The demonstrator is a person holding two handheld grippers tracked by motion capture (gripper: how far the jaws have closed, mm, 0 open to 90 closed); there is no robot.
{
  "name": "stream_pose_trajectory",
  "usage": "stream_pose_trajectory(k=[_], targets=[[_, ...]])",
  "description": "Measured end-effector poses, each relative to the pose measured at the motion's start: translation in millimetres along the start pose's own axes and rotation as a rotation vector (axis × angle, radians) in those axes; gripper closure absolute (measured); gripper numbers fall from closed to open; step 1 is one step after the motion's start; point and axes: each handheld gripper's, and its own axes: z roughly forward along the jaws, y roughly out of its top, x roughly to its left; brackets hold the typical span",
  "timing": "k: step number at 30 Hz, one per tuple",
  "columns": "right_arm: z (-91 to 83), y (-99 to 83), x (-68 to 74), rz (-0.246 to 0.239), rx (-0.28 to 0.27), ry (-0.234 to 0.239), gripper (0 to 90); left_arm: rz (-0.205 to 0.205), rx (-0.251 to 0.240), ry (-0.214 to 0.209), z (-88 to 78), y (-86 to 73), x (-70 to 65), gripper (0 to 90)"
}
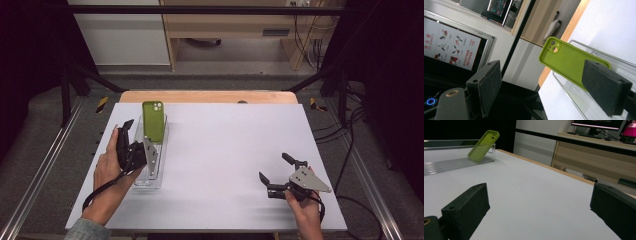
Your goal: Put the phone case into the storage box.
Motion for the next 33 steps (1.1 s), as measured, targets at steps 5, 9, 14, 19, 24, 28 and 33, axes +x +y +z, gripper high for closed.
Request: stream_pose_trajectory(k=[5, 9, 14, 19, 24, 28, 33], targets=[[-0.2, 0.1, 0.0, -0.001, 0.000, -0.001, 2.4, -0.033, -0.013, 0.007, -6.4, -0.6, 1.2, 15.6], [0.0, 0.0, 0.2, -0.001, 0.000, 0.000, 2.4, -0.059, -0.019, 0.018, -12.3, -3.5, 1.3, 15.5], [0.0, 0.0, 0.3, 0.000, 0.000, 0.000, 2.4, -0.127, -0.037, 0.026, -19.4, -9.4, 0.1, 15.5], [0.2, 0.5, 1.2, 0.005, -0.003, 0.002, 2.4, -0.164, -0.035, 0.013, -20.7, -12.9, -2.1, 15.6], [0.2, 0.4, 1.1, 0.008, -0.001, 0.000, 2.4, -0.189, -0.040, 0.001, -20.1, -13.3, -4.7, 14.7], [0.1, 0.3, 0.7, 0.004, -0.002, 0.001, 2.4, -0.231, -0.050, -0.013, -20.3, -13.4, -5.4, 12.0], [0.1, 0.3, 0.9, 0.005, -0.002, 0.002, 2.4, -0.293, -0.047, -0.052, -18.7, -15.8, -5.7, 9.6]])
